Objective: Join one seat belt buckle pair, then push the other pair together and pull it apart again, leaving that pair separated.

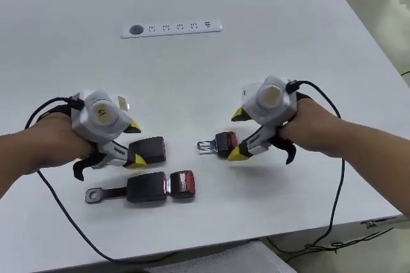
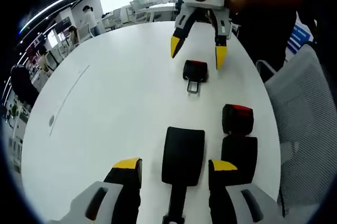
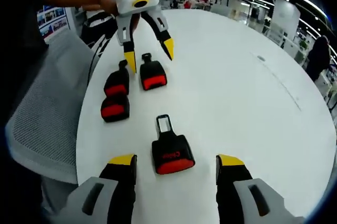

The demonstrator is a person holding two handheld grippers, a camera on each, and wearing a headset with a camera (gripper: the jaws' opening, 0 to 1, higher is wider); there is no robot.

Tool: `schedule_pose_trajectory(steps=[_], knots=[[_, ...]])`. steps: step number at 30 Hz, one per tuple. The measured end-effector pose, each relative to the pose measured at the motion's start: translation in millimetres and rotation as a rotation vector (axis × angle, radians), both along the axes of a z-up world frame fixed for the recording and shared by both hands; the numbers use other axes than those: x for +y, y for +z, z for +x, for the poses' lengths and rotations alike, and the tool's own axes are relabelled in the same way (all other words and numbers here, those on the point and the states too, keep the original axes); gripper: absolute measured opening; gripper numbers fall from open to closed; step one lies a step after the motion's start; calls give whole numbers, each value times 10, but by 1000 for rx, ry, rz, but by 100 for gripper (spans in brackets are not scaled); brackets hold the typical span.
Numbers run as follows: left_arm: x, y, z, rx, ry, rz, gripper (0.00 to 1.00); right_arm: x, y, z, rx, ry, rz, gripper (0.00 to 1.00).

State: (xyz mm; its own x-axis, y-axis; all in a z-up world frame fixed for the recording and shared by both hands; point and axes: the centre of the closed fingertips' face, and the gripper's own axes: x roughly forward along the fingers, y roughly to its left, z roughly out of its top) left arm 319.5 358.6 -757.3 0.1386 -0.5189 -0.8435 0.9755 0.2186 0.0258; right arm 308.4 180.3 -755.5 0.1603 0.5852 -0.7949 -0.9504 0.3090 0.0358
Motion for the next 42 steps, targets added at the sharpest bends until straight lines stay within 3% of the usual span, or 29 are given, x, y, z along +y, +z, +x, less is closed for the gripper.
schedule_pose_trajectory(steps=[7,12,16,20,23,27,30,36,42], knots=[[163,231,-135,-24,152,-109,64,-93,56,-262,-10,-123,29,78],[379,284,-300,-48,197,-114,75,-102,90,-411,-41,-180,42,92],[529,365,-475,-48,289,-147,84,-101,147,-522,-58,-216,54,98],[691,407,-605,-61,353,-165,93,-79,176,-621,-66,-233,65,99],[792,409,-727,-48,390,-174,95,-80,215,-672,-82,-249,72,99],[917,375,-841,-59,405,-169,99,-100,184,-748,-83,-263,88,99],[945,405,-905,-50,430,-190,98,-126,177,-806,-63,-301,105,100],[991,377,-990,-50,444,-179,100,-181,187,-861,-73,-329,111,100],[952,383,-1043,-62,460,-183,100,-204,319,-856,-103,-338,133,100]])
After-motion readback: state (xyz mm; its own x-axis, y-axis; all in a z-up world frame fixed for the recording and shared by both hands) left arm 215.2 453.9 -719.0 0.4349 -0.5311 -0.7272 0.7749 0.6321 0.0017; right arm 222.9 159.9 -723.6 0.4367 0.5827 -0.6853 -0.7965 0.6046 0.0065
